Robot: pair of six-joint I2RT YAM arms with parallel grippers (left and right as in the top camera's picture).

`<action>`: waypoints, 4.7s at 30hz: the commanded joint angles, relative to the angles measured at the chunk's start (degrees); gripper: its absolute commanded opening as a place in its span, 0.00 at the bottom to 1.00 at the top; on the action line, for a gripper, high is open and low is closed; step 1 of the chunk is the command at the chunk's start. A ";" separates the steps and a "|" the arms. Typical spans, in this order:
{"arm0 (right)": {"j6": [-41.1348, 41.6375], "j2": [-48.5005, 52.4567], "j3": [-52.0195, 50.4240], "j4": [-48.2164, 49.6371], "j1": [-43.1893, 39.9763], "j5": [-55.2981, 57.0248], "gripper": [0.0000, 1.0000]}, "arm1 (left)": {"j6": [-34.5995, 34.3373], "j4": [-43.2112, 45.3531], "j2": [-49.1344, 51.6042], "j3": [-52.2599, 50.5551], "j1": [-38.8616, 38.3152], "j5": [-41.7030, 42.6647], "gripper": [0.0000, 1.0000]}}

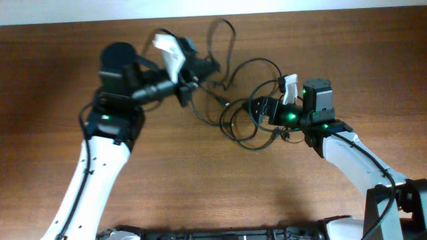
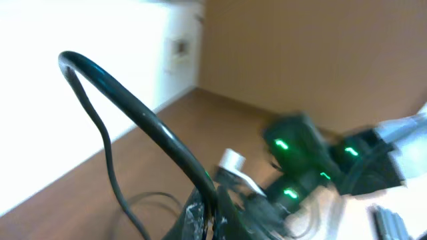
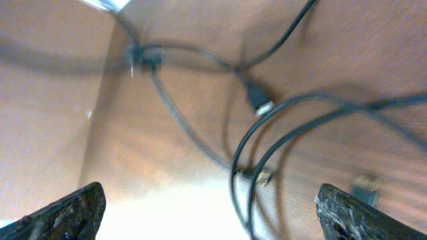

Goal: Untangle cables

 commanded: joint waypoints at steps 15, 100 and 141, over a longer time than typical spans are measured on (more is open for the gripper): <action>-4.96 2.91 0.09 -9.53 6.80 21.31 0.99 | -29.83 5.90 -9.55 3.43 23.58 -22.69 0.00; -4.68 8.68 0.09 0.59 18.27 34.27 0.99 | -15.65 -10.19 36.98 20.65 33.42 -67.82 0.00; -4.68 8.68 0.09 0.61 18.27 34.27 0.99 | -10.19 -22.84 34.14 20.68 7.50 -26.23 0.99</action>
